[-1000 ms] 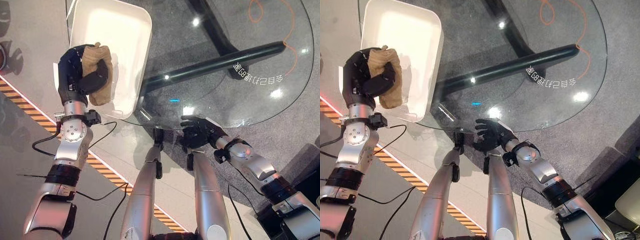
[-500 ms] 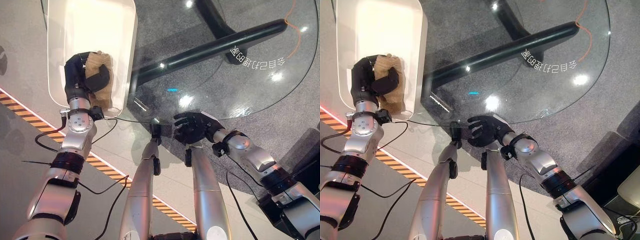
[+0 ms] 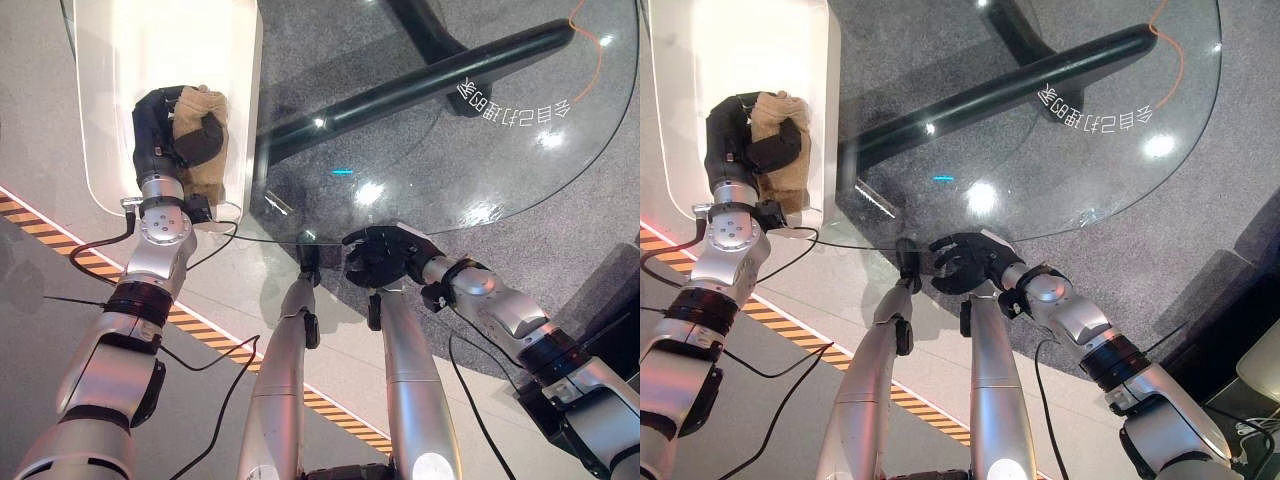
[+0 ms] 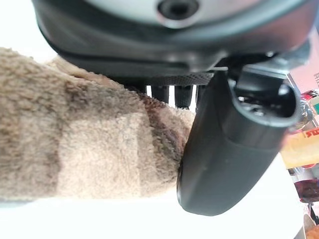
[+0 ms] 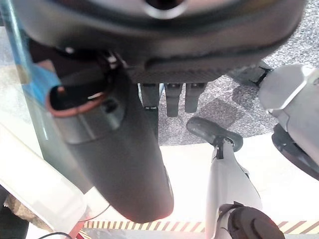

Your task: Wipe the table with a cloth and put it in the basket.

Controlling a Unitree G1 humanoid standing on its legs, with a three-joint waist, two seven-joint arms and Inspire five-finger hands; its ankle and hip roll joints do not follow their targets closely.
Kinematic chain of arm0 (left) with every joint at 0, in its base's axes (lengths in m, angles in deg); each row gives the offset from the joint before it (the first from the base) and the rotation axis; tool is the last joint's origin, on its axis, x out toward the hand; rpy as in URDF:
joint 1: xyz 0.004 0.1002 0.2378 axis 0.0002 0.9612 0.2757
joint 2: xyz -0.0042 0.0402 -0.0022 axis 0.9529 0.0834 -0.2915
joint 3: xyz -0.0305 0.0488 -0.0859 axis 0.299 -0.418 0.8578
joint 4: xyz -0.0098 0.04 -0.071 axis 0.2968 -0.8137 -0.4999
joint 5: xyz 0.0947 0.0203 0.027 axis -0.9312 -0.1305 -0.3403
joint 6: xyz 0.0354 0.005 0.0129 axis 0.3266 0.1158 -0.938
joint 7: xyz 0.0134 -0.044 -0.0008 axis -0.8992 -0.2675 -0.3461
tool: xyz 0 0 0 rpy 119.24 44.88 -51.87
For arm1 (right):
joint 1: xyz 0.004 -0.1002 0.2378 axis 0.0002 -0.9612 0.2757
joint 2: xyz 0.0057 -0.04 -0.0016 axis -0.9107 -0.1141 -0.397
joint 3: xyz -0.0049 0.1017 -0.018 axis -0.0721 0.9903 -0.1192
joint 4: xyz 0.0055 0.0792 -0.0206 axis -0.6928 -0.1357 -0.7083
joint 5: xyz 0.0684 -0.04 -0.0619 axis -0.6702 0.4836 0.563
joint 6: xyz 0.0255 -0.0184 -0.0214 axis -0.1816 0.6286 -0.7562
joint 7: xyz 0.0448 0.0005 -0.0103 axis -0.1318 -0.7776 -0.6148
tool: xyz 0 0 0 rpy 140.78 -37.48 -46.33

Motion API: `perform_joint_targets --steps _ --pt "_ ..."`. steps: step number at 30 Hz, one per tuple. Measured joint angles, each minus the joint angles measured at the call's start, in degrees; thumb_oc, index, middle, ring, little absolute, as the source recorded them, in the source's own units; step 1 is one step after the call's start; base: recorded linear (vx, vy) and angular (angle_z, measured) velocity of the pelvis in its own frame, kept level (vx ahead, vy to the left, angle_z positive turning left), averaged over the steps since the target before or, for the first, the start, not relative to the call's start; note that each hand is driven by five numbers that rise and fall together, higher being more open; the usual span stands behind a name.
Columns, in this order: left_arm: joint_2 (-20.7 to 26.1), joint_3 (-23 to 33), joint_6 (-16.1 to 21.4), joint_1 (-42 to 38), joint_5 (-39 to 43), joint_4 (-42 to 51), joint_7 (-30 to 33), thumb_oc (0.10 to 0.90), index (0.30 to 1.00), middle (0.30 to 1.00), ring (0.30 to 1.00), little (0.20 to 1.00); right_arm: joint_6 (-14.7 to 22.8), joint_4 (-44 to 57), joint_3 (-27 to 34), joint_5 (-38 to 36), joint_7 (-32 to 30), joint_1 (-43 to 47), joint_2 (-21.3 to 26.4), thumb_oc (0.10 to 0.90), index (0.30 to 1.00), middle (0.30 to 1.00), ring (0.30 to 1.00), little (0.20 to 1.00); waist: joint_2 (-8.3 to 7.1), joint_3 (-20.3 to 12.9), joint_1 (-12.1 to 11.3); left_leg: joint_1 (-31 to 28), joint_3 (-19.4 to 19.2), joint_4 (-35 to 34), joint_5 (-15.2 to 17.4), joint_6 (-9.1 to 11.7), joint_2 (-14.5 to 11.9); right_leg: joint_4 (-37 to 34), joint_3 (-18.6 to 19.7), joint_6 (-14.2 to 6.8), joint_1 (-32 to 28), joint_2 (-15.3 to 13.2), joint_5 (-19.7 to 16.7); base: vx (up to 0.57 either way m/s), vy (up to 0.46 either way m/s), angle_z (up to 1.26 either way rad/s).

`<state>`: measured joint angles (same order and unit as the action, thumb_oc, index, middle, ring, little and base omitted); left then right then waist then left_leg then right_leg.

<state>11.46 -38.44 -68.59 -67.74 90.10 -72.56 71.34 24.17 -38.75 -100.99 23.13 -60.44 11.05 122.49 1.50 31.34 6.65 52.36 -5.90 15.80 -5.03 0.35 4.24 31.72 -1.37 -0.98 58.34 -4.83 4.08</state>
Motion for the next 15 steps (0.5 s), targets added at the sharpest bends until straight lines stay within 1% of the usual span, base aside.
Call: perform_joint_targets --steps 1,3,4,5,15 --pt "0.0 0.0 0.1 -0.1 0.0 0.0 0.0 0.391 0.549 0.549 0.549 0.491 0.2 0.0 0.0 0.0 0.0 0.0 0.0 0.800 0.900 0.900 0.900 0.900 0.00 0.0 0.0 0.2 0.0 0.1 0.0 0.0 0.0 0.0 0.0 0.0 0.1 0.0 -0.1 0.00 0.000 0.00" --pt "0.0 0.0 0.2 -0.2 0.2 0.0 -0.1 0.449 0.599 0.599 0.599 0.549 0.2 0.0 0.0 0.0 0.0 0.0 0.0 0.800 0.900 0.900 0.900 0.900 -0.01 0.0 0.0 0.2 0.0 0.1 0.0 0.0 0.0 0.0 0.0 0.0 0.1 0.0 -0.1 0.00 0.000 0.00" --pt "0.0 0.0 0.4 -0.2 0.2 0.0 -0.2 0.696 0.811 0.811 0.811 0.796 0.3 0.0 0.0 0.0 0.0 0.0 0.0 0.800 0.900 0.900 0.900 0.900 -0.01 0.0 0.0 0.3 0.0 0.2 0.1 0.1 0.0 -0.1 0.0 0.0 0.1 0.0 -0.2 0.00 0.000 0.00" --pt "0.0 0.0 0.7 -0.2 0.3 0.0 -0.3 0.800 0.900 0.900 0.900 0.900 0.4 -0.1 0.0 0.0 -0.1 0.1 0.0 0.800 0.900 0.900 0.900 0.900 -0.02 0.0 0.0 0.3 0.0 0.2 0.2 0.2 0.0 -0.1 0.0 -0.1 0.2 0.0 -0.2 0.00 0.000 0.00" --pt "0.0 0.0 0.5 -1.4 0.4 -0.3 -0.3 0.800 0.900 0.900 0.900 0.900 0.8 -0.1 0.1 0.0 -0.5 0.2 0.0 0.800 0.900 0.900 0.900 0.900 -0.13 -0.1 0.2 0.8 0.0 0.2 0.2 0.3 0.1 -0.1 -0.1 -0.2 0.5 -0.1 -0.5 0.00 0.000 0.00"
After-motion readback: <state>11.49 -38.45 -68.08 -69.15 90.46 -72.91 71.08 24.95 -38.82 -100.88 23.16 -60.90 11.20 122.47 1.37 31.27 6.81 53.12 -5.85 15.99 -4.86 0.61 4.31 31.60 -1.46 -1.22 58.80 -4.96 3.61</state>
